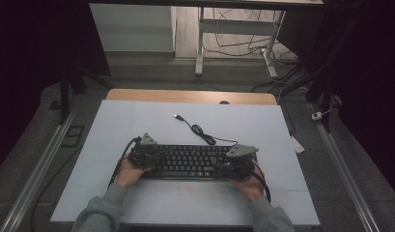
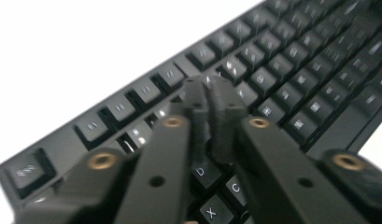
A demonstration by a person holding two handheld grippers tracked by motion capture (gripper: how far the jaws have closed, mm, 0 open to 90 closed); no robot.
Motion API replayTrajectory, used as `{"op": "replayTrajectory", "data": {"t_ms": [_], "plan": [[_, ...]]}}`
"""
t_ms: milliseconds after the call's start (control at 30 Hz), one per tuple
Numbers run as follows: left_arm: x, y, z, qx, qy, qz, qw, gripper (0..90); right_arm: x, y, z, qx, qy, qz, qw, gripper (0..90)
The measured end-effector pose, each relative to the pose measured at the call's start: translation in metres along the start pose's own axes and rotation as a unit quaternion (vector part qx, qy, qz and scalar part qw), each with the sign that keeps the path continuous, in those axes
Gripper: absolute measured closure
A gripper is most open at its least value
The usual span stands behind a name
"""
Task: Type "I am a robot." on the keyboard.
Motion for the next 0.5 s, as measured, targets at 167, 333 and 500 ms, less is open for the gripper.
{"op": "replayTrajectory", "data": {"t_ms": [167,333,500], "plan": [[0.01,0.001,0.002,0.003,0.005,-0.013,0.9999,54.0,0.0,-0.001,0.0,0.0,0.0,0.002,1.0,43.3],[0.013,0.003,0.001,0.007,0.0,-0.019,0.9998,39.5,0.0,-0.001,0.0,0.0,0.001,0.002,1.0,43.3],[0.015,0.005,0.001,0.006,-0.001,-0.02,0.9998,34.0,0.0,-0.001,0.0,0.0,0.002,0.003,1.0,43.3]]}}
Point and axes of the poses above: each handheld gripper's, and its own axes: x roughly backward along the jaws, z roughly out of its top, y roughly to its right, the point moved 4 cm from there along -x, roughly forward along the jaws, and after that the axes turned 8 degrees about -z, right-handed, at the moved point
